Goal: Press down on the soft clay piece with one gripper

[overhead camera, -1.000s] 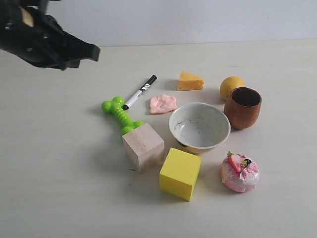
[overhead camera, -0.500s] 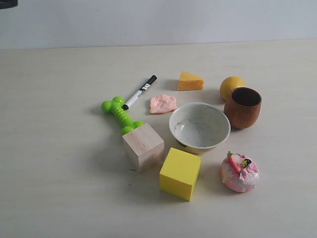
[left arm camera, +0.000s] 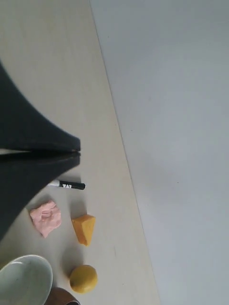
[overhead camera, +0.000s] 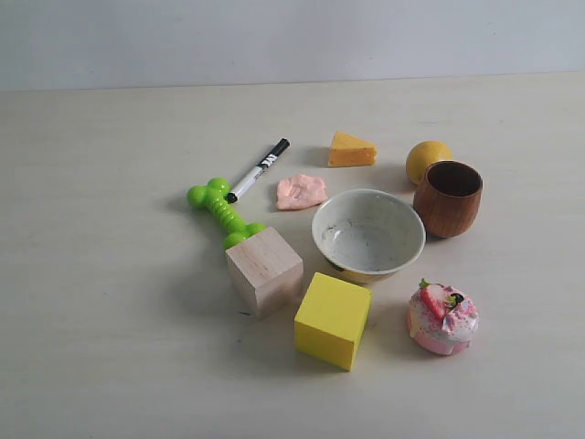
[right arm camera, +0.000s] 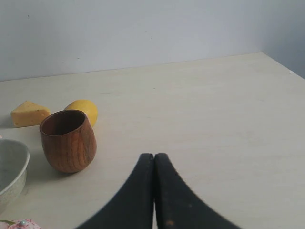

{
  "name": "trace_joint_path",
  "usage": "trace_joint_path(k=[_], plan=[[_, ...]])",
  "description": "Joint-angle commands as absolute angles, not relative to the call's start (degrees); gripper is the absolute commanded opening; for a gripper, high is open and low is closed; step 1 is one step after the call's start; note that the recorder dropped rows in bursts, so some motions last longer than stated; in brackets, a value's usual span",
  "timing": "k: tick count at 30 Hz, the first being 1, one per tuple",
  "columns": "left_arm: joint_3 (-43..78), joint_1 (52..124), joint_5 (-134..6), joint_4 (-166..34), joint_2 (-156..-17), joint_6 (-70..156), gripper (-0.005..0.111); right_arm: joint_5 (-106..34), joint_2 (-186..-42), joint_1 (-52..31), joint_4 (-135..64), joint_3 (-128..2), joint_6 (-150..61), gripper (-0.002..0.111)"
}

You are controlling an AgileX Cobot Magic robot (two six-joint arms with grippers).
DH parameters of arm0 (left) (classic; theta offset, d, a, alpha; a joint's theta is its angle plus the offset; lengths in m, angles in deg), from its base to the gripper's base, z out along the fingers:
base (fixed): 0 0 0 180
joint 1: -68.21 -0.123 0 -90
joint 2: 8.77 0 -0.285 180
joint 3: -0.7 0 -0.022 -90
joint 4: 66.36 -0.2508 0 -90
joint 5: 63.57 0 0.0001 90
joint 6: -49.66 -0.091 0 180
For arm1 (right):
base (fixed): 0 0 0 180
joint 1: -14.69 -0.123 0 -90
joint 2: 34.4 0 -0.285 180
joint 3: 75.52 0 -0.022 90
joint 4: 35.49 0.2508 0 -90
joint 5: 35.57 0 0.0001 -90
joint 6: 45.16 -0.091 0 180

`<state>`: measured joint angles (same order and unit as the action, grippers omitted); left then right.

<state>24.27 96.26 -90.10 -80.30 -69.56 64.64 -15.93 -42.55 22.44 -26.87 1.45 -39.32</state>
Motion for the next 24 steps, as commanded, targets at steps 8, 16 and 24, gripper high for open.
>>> trace_joint_path(k=[8,16,24], plan=[[31.54,81.88,-90.4,-70.99,-55.61,64.78,0.0,-16.32,-42.19,22.3,-26.89,1.7,-39.18,0.0],[55.0,66.45,-90.3,-69.89,-30.3,65.51,0.0,-16.32,-42.19,22.3,-26.89,1.7,-39.18,0.0],[75.44,64.78,-76.78,-69.65,-19.52,65.27,0.0,-16.32,-42.19,22.3,-26.89,1.7,-39.18,0.0]])
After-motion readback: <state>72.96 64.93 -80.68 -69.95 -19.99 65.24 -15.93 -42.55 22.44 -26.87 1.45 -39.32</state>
